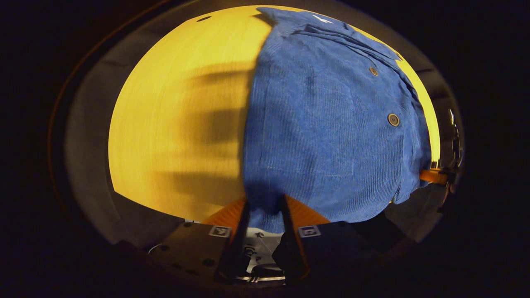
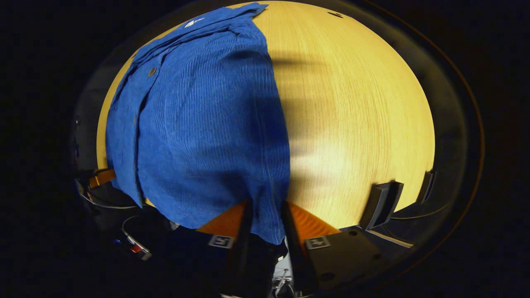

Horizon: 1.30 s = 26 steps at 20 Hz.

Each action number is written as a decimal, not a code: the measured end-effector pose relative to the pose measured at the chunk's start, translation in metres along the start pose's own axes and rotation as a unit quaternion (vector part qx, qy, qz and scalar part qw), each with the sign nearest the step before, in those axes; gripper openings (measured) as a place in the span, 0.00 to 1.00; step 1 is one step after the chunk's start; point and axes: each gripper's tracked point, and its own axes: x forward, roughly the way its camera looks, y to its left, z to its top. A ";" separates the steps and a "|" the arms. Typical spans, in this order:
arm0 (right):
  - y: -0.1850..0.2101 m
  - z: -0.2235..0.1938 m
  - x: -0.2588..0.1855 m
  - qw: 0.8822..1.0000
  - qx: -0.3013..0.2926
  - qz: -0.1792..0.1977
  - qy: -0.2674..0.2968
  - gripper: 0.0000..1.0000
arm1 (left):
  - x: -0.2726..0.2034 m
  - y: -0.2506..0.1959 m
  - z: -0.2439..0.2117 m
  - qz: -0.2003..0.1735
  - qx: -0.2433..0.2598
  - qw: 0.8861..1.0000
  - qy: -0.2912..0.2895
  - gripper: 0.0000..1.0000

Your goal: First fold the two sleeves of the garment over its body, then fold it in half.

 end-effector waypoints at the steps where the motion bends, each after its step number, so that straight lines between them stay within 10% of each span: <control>1: 0.001 0.005 -0.001 1.000 0.015 0.010 -0.007 0.10 | 0.001 -0.006 0.001 -0.008 0.005 1.000 -0.005 0.23; 5: 0.002 0.004 -0.003 0.999 0.010 0.013 -0.029 0.05 | -0.001 -0.013 0.008 -0.049 -0.007 0.998 -0.025 0.00; 26: 0.101 0.101 -0.200 0.963 -0.052 0.087 -0.249 0.05 | -0.177 -0.029 0.078 -0.160 0.000 0.957 -0.242 0.00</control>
